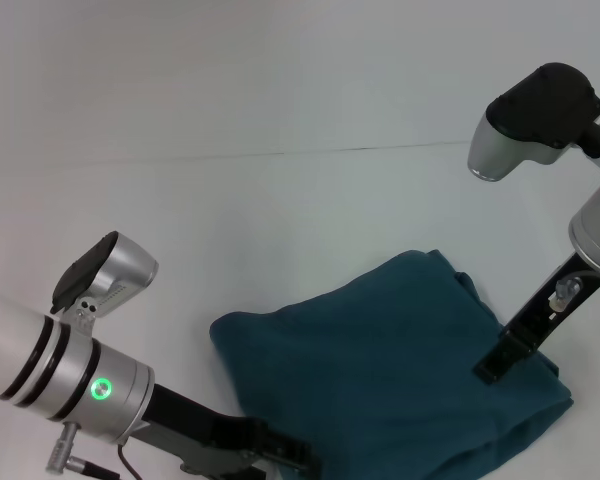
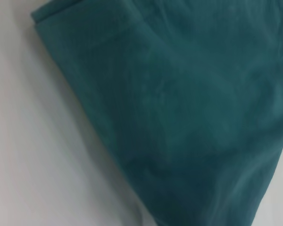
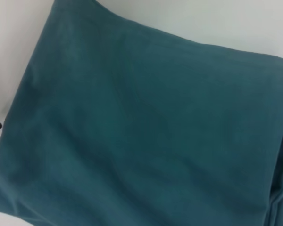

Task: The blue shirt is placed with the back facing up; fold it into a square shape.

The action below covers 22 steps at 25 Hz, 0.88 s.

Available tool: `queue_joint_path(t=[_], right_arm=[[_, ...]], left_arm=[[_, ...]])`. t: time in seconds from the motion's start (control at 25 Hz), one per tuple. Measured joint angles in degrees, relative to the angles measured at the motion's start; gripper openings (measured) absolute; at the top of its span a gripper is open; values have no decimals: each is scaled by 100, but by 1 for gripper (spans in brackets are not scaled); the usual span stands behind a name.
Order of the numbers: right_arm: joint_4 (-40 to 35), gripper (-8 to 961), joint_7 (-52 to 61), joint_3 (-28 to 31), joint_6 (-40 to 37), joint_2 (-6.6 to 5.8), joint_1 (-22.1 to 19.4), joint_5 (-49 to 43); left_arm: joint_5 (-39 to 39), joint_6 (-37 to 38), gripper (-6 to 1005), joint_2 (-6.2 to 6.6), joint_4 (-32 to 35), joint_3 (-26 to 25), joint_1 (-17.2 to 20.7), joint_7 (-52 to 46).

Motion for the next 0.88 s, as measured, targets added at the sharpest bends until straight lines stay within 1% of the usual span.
queue_joint_path(t=[0.16, 0.36, 0.56, 0.76, 0.88], right_arm=[[0, 800, 22, -57, -10, 3, -7, -6], [0, 800, 21, -57, -12, -1, -31, -15], [-1, 800, -12, -51, 13, -10, -93, -21], [0, 799, -121, -1, 61, -17, -146, -15], [0, 799, -143, 1, 67, -17, -177, -3]], left_arm=[[-27, -115, 887, -8, -70, 100, -20, 4], [-72, -220, 888, -10, -207, 90, -67, 68], [-274, -355, 888, -5, -415, 60, -126, 209], [-291, -397, 817, -29, -531, 99, -190, 299], [-293, -462, 703, -31, -554, 119, -213, 292]])
